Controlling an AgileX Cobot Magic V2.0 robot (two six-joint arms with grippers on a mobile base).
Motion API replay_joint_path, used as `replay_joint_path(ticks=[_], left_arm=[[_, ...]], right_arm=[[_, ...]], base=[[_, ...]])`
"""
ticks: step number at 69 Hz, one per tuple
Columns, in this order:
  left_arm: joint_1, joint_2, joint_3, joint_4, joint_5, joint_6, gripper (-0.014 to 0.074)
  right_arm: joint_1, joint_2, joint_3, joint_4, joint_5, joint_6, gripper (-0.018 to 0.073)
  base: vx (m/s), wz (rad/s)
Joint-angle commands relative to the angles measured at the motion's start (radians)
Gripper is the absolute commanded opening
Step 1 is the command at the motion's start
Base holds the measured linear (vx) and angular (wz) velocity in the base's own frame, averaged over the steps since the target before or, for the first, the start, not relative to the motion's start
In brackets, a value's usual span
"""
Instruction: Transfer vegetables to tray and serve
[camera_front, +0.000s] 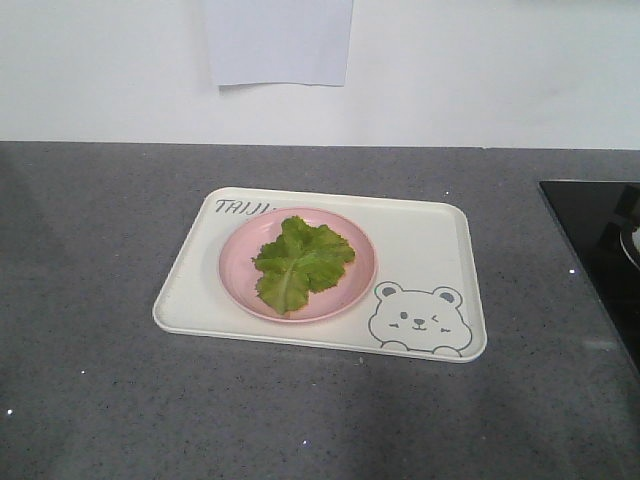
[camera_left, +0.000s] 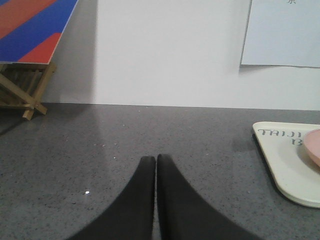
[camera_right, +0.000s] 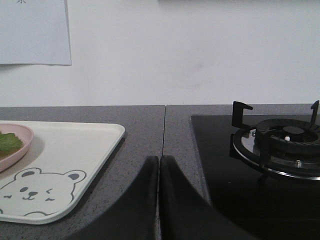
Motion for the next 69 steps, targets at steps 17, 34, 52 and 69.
replay_joint_path(ticks=[17, 34, 52, 69], left_arm=[[0.002, -0.016, 0.011, -0.002, -0.066, 0.000, -0.0008], [0.002, -0.016, 0.011, -0.002, -0.066, 0.000, -0.0008], [0.002, -0.016, 0.011, -0.002, -0.066, 0.000, -0.0008], [0.002, -0.016, 0.011, -0.002, -0.066, 0.000, -0.0008]], right_arm=[[-0.010, -0.045, 0.009, -0.016, -0.023, 0.002, -0.0004], [-0.010, -0.045, 0.009, -0.016, -0.023, 0.003, -0.0004], [-0.010, -0.045, 0.009, -0.016, -0.027, 0.003, -0.0004], [-0.010, -0.045, 0.009, -0.016, -0.027, 0.003, -0.0004]], base=[[0.00, 0.00], [0.00, 0.00], [0.00, 0.00], [0.00, 0.00]])
